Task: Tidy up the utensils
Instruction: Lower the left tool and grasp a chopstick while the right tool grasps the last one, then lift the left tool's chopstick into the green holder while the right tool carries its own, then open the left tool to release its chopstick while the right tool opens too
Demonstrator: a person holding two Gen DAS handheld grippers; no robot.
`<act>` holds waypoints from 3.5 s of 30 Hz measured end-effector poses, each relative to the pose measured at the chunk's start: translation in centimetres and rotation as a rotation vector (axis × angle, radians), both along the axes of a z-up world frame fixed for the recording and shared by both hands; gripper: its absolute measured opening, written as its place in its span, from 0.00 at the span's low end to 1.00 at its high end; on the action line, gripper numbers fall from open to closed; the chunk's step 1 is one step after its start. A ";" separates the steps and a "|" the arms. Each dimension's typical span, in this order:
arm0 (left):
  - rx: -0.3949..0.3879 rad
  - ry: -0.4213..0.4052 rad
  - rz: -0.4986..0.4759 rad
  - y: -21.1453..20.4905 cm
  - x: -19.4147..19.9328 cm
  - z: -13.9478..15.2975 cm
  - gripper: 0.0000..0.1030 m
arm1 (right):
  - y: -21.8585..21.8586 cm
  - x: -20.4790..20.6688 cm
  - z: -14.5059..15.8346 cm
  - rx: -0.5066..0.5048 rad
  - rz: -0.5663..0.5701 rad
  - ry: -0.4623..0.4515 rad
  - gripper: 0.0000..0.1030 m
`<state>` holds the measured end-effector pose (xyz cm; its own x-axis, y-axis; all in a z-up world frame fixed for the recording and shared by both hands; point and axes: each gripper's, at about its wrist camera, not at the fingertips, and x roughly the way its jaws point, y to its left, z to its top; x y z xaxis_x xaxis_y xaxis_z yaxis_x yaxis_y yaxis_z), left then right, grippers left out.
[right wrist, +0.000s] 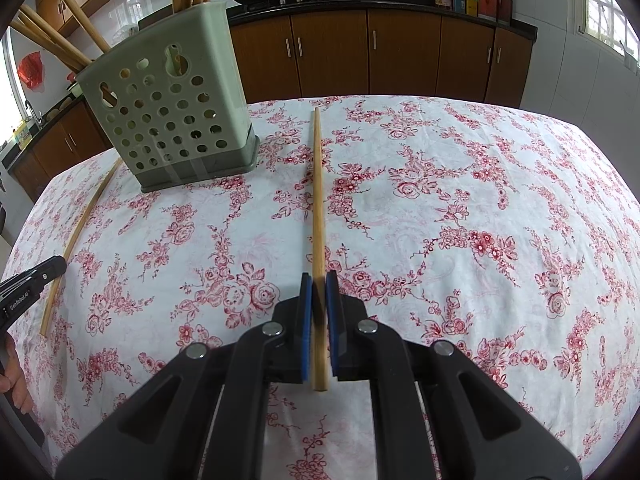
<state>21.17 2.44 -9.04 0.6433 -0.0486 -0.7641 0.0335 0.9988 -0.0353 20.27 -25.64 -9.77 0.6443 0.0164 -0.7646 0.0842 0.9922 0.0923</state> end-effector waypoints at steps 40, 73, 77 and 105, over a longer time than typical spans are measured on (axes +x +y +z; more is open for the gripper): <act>-0.151 -0.284 0.005 3.2 -4.6 12.8 0.07 | -3.9 -5.1 13.1 0.029 -0.079 -0.377 0.08; -0.267 -0.595 -0.188 -4.7 -4.7 27.7 0.07 | 1.0 -4.7 30.0 0.094 0.077 -0.736 0.08; -0.265 -0.641 -0.159 -6.0 -3.2 28.9 0.07 | 1.1 -3.3 31.0 0.097 0.064 -0.777 0.08; -0.188 -0.517 -0.087 -5.1 -0.2 24.8 0.17 | 2.4 1.1 26.4 0.082 0.050 -0.678 0.24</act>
<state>20.92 -2.64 15.81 0.9197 -0.2233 -0.3228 0.1758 0.9697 -0.1697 21.36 -23.22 16.59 0.9772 0.0990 -0.1877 -0.0641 0.9809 0.1834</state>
